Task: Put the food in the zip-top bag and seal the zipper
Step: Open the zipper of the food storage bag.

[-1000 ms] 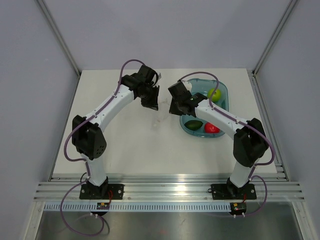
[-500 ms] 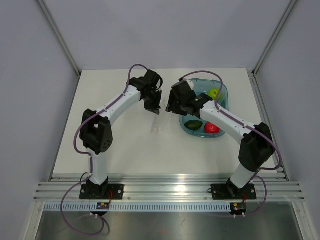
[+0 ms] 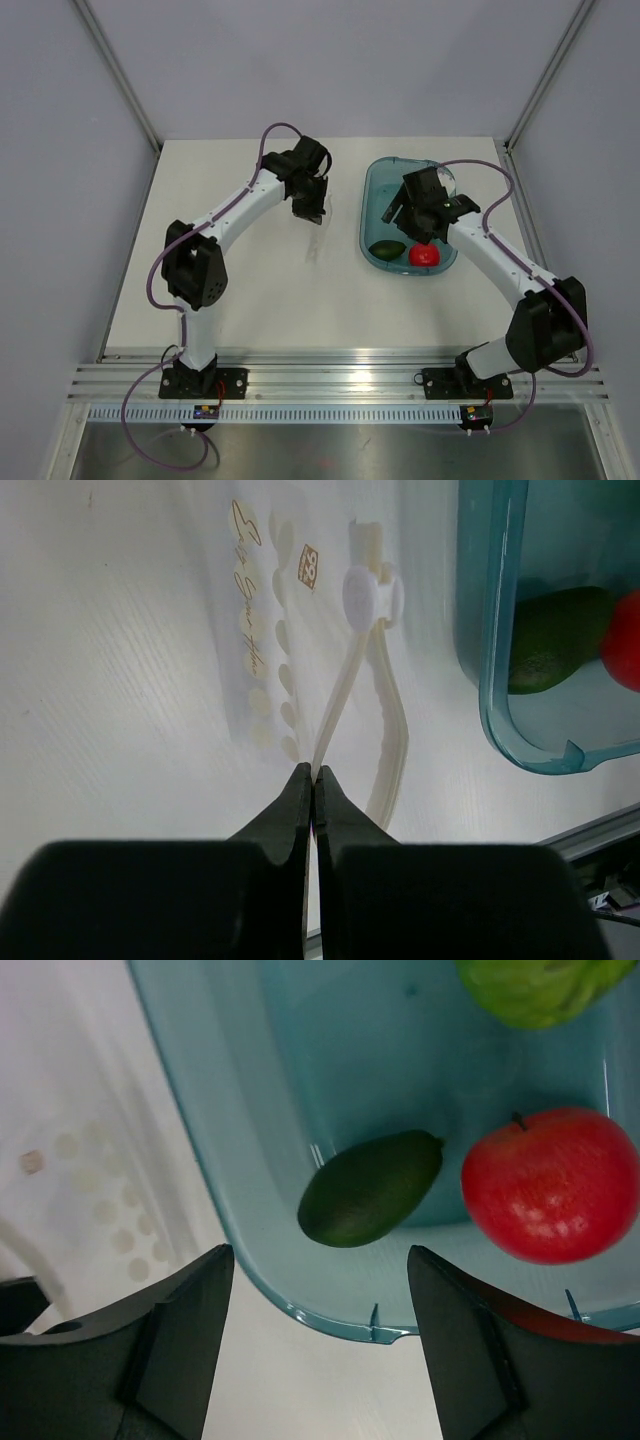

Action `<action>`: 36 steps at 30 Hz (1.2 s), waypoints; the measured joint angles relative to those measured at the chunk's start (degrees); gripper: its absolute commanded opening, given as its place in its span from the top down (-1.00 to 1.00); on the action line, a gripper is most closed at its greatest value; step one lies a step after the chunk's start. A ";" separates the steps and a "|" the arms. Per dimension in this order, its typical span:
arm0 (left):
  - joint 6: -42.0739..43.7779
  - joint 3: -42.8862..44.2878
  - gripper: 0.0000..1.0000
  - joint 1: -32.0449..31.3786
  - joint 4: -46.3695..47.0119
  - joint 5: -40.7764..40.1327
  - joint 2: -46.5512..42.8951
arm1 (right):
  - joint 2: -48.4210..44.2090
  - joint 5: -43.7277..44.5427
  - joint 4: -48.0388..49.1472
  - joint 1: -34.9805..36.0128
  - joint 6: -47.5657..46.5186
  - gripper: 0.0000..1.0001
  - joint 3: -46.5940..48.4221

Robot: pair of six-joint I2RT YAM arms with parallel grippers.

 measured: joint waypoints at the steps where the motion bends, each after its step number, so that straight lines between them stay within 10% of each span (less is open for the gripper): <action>1: -0.13 0.00 1.00 -0.15 0.00 0.02 0.02 | 0.59 -0.11 -0.74 -0.50 1.03 -0.57 -0.68; 18: -0.44 0.00 1.00 -0.59 0.17 -0.66 0.02 | 13.94 -5.44 4.17 -1.46 13.29 -0.62 -5.25; 27: -0.46 -0.02 1.00 -0.59 0.20 -0.59 0.02 | 15.32 -3.87 6.91 -1.51 13.16 0.10 -5.25; 36: -0.42 1.62 1.00 -1.11 -0.79 -0.02 0.68 | 8.17 -0.46 10.60 -1.57 4.68 0.32 -10.32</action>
